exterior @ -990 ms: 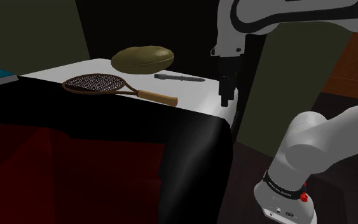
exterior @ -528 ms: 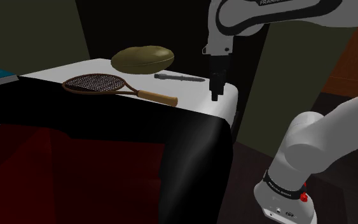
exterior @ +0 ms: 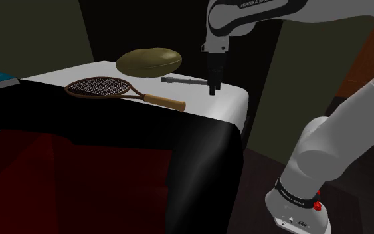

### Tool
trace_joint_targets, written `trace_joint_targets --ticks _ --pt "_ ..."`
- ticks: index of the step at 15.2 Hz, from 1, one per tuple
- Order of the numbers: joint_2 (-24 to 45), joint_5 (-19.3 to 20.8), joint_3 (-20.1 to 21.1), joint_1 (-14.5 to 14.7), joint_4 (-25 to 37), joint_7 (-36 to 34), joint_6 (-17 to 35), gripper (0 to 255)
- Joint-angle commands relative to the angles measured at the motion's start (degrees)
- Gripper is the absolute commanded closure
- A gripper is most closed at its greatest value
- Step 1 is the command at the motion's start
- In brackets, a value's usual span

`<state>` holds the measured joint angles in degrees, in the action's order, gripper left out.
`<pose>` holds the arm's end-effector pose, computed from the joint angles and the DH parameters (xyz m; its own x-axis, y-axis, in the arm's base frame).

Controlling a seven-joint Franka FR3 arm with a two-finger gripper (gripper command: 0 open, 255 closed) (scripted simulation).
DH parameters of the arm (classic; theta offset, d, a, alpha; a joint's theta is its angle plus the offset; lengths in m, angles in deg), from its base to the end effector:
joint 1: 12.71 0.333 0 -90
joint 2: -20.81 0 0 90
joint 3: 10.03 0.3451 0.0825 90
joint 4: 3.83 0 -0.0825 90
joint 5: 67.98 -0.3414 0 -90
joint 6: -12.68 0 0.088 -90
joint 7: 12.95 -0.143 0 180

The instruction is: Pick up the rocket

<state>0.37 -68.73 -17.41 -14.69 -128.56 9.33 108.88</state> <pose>0.3699 -0.0649 0.5258 0.9652 0.2367 -0.1108 0.2251 -0.9684 -0.1076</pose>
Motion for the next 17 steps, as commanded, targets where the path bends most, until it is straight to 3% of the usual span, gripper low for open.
trace_joint_targets --ticks 1,9,17 --pt "4.2 0.3 -1.0 -0.1 3.5 2.2 1.5 0" --pt "19.9 -0.9 -3.7 -1.0 20.0 10.1 3.4 0" --pt "36.9 -3.9 -4.6 -3.5 42.3 16.9 0.6 0"
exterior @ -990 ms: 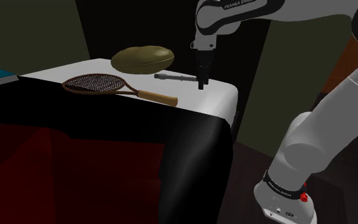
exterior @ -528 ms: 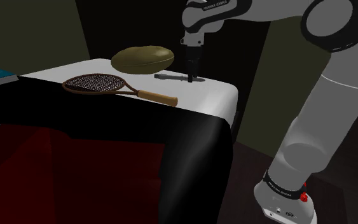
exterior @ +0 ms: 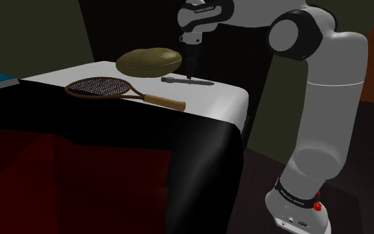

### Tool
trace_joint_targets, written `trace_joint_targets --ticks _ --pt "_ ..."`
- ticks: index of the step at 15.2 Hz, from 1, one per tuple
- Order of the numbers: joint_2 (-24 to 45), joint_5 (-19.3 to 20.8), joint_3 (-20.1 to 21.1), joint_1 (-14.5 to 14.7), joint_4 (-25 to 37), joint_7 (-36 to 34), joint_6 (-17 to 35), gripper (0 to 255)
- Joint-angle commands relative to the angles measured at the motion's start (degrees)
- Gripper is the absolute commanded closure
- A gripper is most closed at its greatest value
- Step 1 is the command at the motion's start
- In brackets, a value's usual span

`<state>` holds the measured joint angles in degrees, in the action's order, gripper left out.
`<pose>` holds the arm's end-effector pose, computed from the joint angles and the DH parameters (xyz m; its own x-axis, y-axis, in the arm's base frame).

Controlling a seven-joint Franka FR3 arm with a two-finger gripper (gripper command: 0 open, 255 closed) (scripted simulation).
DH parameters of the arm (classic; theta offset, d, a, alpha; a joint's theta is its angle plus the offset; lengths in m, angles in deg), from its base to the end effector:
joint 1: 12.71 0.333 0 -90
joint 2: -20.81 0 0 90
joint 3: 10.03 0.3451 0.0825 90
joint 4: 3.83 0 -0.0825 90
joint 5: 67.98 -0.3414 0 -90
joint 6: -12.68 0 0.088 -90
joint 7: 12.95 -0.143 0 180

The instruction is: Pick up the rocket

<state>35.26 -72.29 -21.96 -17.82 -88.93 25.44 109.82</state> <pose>0.5779 -0.1523 0.5275 0.9331 0.3594 -0.0147 0.3586 -0.9326 -0.0405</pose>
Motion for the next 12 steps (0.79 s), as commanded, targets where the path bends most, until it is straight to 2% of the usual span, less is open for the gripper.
trace_joint_targets --ticks 1,9,10,12 --pt "1.9 -0.3 0.0 -0.3 1.8 0.8 0.5 0" --pt "1.9 -0.4 0.1 -0.2 -3.3 0.9 5.6 0" --pt "1.9 -0.4 0.1 -0.2 -3.3 1.0 5.6 255" --pt "1.9 -0.4 0.1 -0.2 -3.4 1.0 5.6 255"
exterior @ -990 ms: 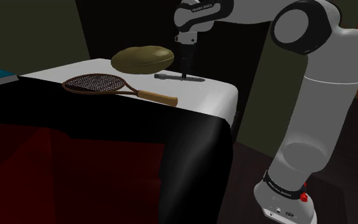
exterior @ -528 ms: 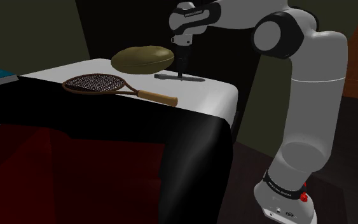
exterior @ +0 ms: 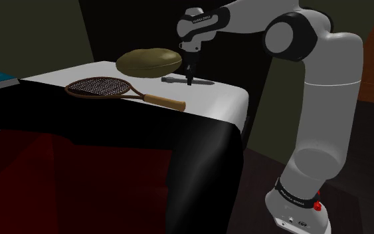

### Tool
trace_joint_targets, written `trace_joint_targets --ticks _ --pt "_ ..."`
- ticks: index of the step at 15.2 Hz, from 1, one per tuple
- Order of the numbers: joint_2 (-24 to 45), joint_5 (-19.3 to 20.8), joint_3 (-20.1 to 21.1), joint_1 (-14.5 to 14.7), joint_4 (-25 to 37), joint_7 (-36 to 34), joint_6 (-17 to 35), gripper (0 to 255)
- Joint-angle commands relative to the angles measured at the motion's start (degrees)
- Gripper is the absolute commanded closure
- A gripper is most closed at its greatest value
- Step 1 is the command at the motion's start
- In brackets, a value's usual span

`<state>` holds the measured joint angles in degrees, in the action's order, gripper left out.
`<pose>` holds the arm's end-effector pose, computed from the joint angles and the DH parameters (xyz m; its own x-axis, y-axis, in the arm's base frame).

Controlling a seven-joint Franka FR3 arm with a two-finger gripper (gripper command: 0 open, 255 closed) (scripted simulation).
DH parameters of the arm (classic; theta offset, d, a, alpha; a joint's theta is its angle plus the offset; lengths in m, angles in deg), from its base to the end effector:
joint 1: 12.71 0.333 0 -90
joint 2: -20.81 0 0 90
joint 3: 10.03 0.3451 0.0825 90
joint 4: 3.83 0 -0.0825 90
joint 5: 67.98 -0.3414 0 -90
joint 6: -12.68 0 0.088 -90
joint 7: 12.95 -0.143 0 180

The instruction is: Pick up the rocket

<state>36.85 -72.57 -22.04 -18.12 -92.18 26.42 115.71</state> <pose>0.5886 -0.1598 0.4950 0.9317 0.3633 -0.0008 0.3631 -0.9314 -0.0267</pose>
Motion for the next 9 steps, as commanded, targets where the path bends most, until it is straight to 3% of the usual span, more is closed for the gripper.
trace_joint_targets --ticks 1,9 --pt "0.1 -0.1 0.1 0.1 -0.4 0.0 -0.1 255" --pt "0.2 -0.1 0.1 0.1 1.4 -0.1 -1.8 255"
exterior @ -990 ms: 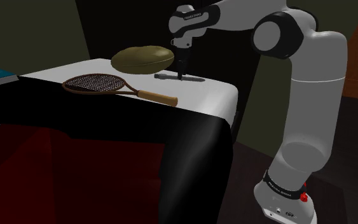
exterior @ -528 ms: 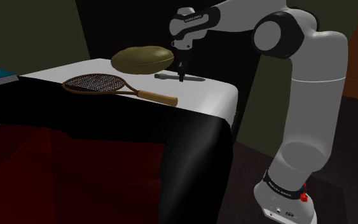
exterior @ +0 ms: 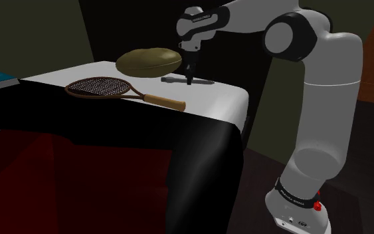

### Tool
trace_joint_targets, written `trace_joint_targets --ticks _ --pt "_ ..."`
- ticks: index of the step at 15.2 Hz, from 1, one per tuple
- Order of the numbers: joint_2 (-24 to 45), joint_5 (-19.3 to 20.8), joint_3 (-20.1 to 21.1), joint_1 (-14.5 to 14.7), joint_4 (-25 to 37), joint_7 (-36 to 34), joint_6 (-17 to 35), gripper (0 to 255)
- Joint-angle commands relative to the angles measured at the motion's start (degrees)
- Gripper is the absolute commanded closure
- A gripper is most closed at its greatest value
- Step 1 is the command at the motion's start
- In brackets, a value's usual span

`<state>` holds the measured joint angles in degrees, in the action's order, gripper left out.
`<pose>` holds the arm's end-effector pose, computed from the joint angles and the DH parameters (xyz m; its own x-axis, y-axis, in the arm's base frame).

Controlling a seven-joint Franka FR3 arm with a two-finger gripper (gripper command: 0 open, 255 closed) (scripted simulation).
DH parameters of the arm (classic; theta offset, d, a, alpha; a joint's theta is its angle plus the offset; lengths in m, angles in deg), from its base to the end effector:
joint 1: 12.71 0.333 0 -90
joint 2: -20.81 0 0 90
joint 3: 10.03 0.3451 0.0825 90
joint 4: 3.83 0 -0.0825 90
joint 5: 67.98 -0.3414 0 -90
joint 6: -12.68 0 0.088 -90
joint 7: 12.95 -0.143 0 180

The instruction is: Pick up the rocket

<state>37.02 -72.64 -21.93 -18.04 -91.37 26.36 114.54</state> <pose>0.5889 -0.1572 0.4976 0.9305 0.3662 -0.0072 0.3658 -0.9301 -0.0337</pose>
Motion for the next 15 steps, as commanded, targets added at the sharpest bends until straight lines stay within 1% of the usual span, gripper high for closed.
trace_joint_targets --ticks 1,13,15 --pt "0.1 0.0 0.0 0.0 1.3 -0.1 -1.4 255" --pt "1.2 -0.2 -0.1 -0.5 12.3 -0.3 -11.2 255" --pt "1.3 -0.2 -0.1 -0.5 12.4 -0.3 -11.3 255"
